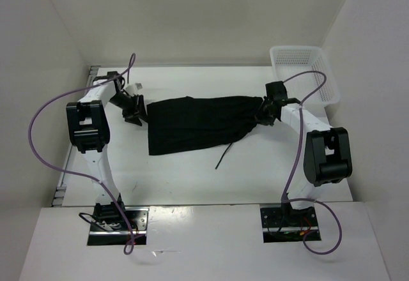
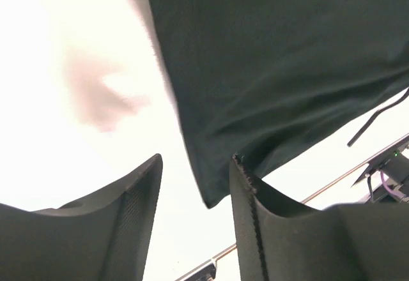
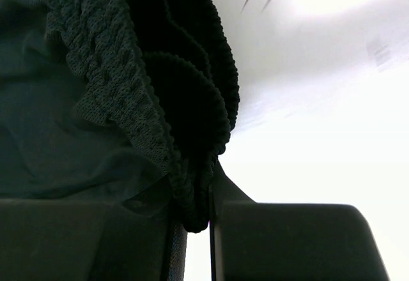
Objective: Fold and stack the shorts
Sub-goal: Fold the shorts
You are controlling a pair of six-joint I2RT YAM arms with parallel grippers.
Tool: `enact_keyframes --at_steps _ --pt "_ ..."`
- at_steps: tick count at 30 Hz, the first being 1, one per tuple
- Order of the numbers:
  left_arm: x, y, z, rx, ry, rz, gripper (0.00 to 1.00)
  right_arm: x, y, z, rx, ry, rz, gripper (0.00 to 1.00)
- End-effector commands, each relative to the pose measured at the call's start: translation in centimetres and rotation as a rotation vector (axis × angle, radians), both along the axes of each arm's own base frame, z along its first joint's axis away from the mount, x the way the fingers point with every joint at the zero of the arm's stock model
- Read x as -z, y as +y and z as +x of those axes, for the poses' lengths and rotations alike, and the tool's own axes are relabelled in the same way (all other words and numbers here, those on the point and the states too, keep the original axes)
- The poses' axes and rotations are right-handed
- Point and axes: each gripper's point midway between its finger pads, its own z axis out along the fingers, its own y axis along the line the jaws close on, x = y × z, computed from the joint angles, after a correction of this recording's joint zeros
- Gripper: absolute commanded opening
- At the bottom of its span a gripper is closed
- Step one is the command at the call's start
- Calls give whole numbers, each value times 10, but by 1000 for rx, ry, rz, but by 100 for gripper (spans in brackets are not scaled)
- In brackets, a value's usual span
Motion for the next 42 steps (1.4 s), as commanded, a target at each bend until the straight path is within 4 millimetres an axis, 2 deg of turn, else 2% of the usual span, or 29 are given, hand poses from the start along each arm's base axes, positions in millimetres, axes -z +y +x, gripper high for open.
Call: enact_keyframes --at_steps 1,2,4,5,6,7,8,9,10,11,12,13,15,16,17,18,19,20,21,22,23,24,29,33,35,37,38,39,42 --pt "-14 -26 3 79 -27 -37 55 -26 -35 8 -48 -21 -218 0" --pt "-14 -31 2 91 -27 -37 55 -40 -38 17 -42 -52 -241 0" --pt "3 -45 1 130 -6 -27 55 -47 -37 22 -59 -50 -316 0" --pt "6 -48 3 140 -3 -19 55 -67 -34 33 -75 -98 -344 0" --pt "19 -53 -1 150 30 -21 55 -74 -28 40 -90 -121 -366 0" --pt "23 -54 4 160 22 -4 55 -74 -13 40 -131 -108 -408 0" --pt "30 -59 1 178 35 14 55 -95 1 53 -163 -159 -426 0" --pt "38 -57 5 177 36 28 55 -102 15 57 -193 -172 -444 0" --pt "35 -61 8 190 21 38 55 -92 45 53 -273 -145 -482 0" --pt "42 -60 7 190 37 48 55 -110 66 62 -319 -192 -496 0" --pt "43 -63 12 199 20 49 55 -110 101 55 -401 -204 -519 0" --pt "40 -64 17 199 3 50 55 -107 120 52 -451 -203 -526 0" --pt "46 -64 21 199 3 50 55 -90 154 49 -556 -177 -578 0" --pt "45 -62 25 198 -9 62 55 -92 185 40 -610 -201 -581 0" --pt "49 -62 23 198 4 61 53 -70 199 36 -648 -168 -605 0" --pt "52 -62 25 198 5 61 50 -63 211 30 -690 -158 -619 0" --pt "53 -61 25 197 6 70 46 -69 230 30 -709 -190 -607 0" --pt "55 -61 27 198 7 70 35 -53 255 15 -779 -181 -623 0" --pt "55 -61 27 198 7 70 30 -52 269 9 -819 -188 -632 0" --pt "61 -59 25 197 20 81 26 -60 297 -3 -868 -236 -620 0" --pt "60 -57 29 196 9 93 23 -51 307 -8 -896 -235 -640 0" --pt "63 -53 29 186 18 92 22 -56 319 -10 -917 -261 -637 0" --pt "65 -49 34 176 9 93 19 -41 346 -34 -1018 -238 -558 0" --pt "65 -49 34 176 9 93 17 -39 358 -31 -1026 -252 -529 0" --pt "65 -49 34 176 9 93 17 -51 365 -28 -1022 -283 -504 2" --pt "69 -40 32 164 21 118 17 -50 372 -29 -1038 -288 -473 14" --pt "62 -36 35 161 2 145 20 -55 382 -32 -1057 -305 -427 31" --pt "58 -29 37 149 -7 158 33 -60 389 -34 -1074 -319 -388 50" --pt "40 -1 43 89 -43 193 44 -74 411 -54 -1185 -347 -268 59"
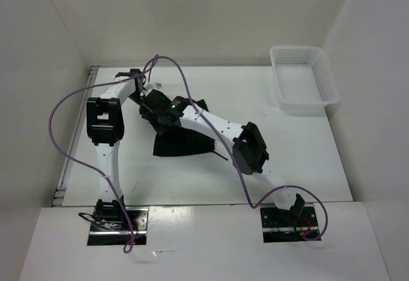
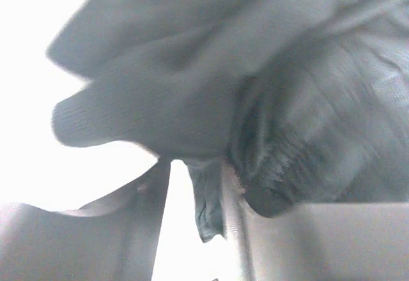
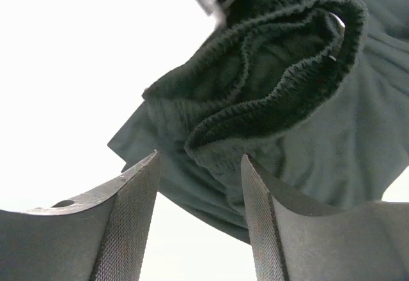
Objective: Fold and stack the shorts
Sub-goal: Fold the shorts
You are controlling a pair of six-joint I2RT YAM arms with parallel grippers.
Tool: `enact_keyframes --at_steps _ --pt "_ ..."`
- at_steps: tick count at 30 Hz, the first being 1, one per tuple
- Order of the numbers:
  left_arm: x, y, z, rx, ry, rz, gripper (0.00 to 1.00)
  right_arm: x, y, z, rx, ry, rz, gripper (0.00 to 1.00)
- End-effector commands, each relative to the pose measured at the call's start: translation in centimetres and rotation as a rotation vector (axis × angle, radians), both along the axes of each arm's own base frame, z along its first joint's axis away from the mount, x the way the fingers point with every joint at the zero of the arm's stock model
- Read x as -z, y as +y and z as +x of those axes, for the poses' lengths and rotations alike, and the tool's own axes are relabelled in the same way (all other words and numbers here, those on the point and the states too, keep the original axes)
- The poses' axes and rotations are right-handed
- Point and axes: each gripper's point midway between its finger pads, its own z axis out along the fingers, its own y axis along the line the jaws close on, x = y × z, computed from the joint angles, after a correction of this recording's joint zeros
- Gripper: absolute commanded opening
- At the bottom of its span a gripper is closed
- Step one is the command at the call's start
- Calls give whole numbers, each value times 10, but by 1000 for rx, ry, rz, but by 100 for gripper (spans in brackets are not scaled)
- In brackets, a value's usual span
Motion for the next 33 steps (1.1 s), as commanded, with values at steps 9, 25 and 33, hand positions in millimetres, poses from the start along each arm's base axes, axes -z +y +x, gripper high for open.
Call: enact_keyframes --at_steps 9,25,33 --pt "-68 95 29 -156 -197 137 56 -104 50 -47 -261 -93 307 70" --pt "-83 -57 -53 207 -101 70 70 -7 -182 -14 383 60 348 81" --pt "-50 -50 -52 231 -79 191 70 23 -179 -54 295 152 347 85"
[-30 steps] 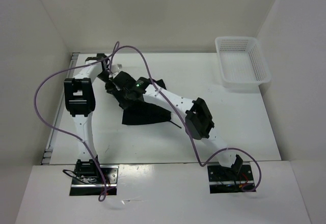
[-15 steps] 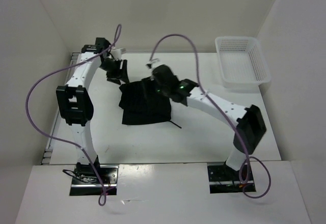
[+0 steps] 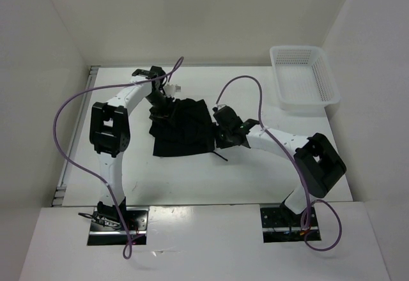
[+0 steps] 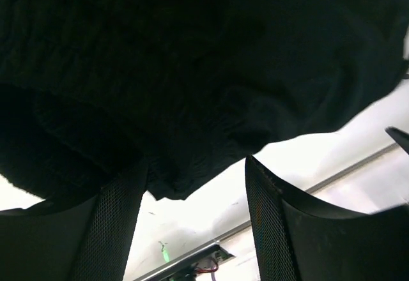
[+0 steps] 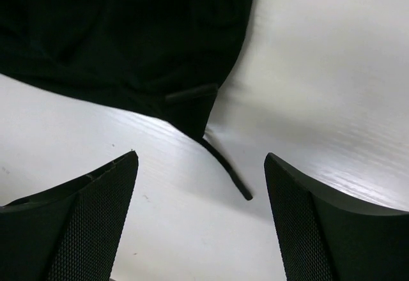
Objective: Fold and stack the shorts
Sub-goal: Fold the shorts
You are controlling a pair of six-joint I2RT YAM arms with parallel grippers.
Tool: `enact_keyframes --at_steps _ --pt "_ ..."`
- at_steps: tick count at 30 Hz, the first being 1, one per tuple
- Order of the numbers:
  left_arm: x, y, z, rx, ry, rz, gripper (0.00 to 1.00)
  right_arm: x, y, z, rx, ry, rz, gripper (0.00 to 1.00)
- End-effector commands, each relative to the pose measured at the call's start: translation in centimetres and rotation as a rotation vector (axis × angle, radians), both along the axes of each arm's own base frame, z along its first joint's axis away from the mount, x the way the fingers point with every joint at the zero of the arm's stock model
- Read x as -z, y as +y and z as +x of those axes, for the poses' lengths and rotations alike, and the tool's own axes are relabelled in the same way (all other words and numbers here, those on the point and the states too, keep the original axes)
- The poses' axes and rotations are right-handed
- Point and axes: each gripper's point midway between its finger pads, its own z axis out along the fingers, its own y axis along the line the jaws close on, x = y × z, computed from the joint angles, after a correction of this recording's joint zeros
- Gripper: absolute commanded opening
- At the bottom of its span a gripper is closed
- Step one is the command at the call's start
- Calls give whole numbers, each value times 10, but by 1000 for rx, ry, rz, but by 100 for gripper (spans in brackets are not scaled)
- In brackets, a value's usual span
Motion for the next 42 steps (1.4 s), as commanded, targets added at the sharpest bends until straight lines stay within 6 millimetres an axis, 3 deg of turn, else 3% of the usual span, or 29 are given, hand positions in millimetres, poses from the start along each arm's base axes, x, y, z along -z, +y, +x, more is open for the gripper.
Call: enact_keyframes --at_steps 1,5,10,13,14,18,21,24,25,28,31,32,37,42 --pt "0 8 6 20 -51 58 70 -23 20 3 -36 -75 108 85" --pt "12 13 -3 29 -29 104 70 -11 23 1 -45 -60 97 86" --pt "23 -3 -19 56 32 47 67 5 32 8 -37 -39 67 85" --pt "34 -6 -22 57 70 33 50 7 33 15 -23 -48 53 83" --pt "32 -7 -19 57 60 31 37 7 33 15 -23 -48 53 83" --pt "21 -13 -12 59 35 3 8 6 38 20 -16 -64 75 77" --pt "2 -12 -9 49 22 -21 0 8 44 24 -13 -67 97 73" --pt "-44 -14 0 25 -13 -103 0 5 50 29 -6 -81 117 70" --pt "-69 -13 2 19 -34 -132 0 9 49 29 -6 -74 111 65" --pt "-89 9 9 -35 -77 -128 0 11 50 31 8 -74 108 64" --pt "-66 30 -7 -89 23 -110 0 14 48 32 7 -72 88 64" --pt "-43 38 -19 -114 112 -97 0 14 48 33 -1 -76 83 64" --pt "18 59 -42 -166 271 -57 2 13 41 32 -8 -87 51 64" --pt "32 70 -40 -195 280 -49 6 0 29 29 -35 -122 6 65"
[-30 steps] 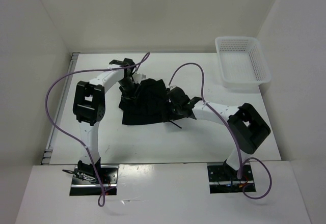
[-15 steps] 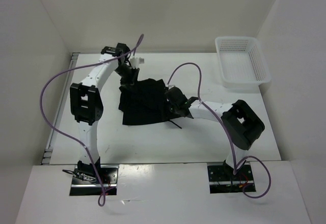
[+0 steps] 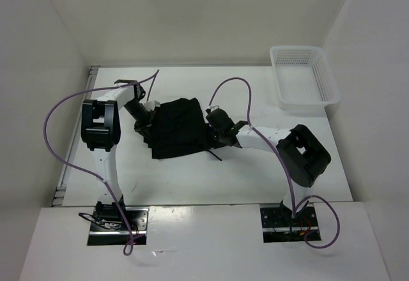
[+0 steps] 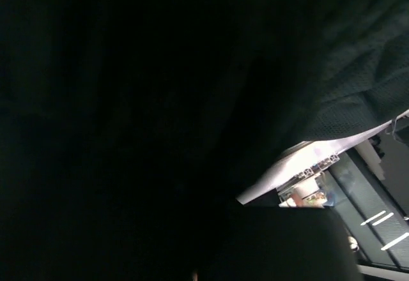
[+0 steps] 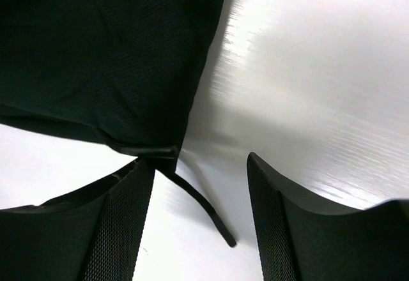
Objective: Fold and stack the shorts
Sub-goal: Fold the shorts
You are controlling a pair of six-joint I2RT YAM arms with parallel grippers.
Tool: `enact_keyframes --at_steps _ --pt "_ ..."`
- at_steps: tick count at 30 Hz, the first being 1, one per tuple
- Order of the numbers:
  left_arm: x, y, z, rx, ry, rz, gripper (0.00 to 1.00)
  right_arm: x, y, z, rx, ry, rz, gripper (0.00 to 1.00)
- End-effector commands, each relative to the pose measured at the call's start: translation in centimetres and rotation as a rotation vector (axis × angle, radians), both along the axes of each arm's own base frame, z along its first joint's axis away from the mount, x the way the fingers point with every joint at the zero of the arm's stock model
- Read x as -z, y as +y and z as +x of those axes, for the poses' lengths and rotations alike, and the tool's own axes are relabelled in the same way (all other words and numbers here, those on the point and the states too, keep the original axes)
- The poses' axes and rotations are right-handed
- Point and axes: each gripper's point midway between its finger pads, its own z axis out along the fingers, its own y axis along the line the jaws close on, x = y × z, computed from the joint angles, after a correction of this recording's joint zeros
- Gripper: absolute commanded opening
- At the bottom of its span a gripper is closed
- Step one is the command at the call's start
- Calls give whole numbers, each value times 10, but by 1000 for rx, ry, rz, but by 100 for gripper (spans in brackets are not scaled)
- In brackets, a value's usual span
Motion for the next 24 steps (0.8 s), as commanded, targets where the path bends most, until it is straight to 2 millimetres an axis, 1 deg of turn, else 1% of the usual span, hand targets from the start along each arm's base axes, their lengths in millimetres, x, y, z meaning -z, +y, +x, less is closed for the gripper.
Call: enact_keyframes --at_steps 1,3,4,5,6,7,8,9,10,11,12,13,14,15,16,17,18,19,20,22,23,24 --pt "-4 5 8 -10 -35 -2 6 -41 6 14 -32 -116 10 65" --pt "-3 5 10 -10 -44 -3 10 -56 7 16 -39 -144 26 65" --pt "-2 7 10 -7 -45 11 10 -71 12 22 -37 -174 52 65" --pt "-2 10 11 -16 -45 11 11 -80 17 23 -48 -182 76 62" --pt "-1 11 10 -14 -45 20 12 -92 24 23 -66 -196 115 55" --pt "-1 11 10 -14 -45 20 12 -103 31 26 -79 -212 147 51" --pt "-1 11 10 -14 -45 20 12 -109 36 26 -92 -214 166 46" --pt "-4 11 11 -14 -55 20 13 -118 41 29 -99 -231 190 36" --pt "-4 11 11 -14 -55 20 13 -125 47 36 -99 -255 210 31" --pt "-8 14 11 -23 -55 20 13 -126 51 39 -92 -256 221 26" --pt "-10 14 13 -24 -65 20 13 -122 54 42 -92 -250 216 20" --pt "-13 13 14 -26 -74 11 13 -112 62 52 -92 -236 205 12" --pt "-15 16 15 -35 -74 11 13 -103 67 52 -106 -205 197 9" --pt "-16 14 15 -37 -74 1 13 -94 70 55 -106 -185 180 6" --pt "-21 14 18 -37 -92 1 13 -90 73 61 -97 -175 161 0" --pt "-21 19 17 -49 -83 1 13 -59 72 62 -81 -119 114 0" --pt "-23 22 15 -58 -83 2 13 -52 73 64 -80 -100 98 0" --pt "-26 22 13 -58 -87 2 13 -39 72 62 -72 -65 78 0" --pt "-27 26 11 -72 -84 2 13 -16 67 53 -80 -5 40 0" --pt "-22 33 9 -80 -92 24 15 -2 61 42 -80 39 27 0" --pt "-20 37 7 -92 -81 24 16 -4 66 38 -93 20 44 0" --pt "-19 42 10 -99 -92 37 18 9 61 29 -84 37 20 0"
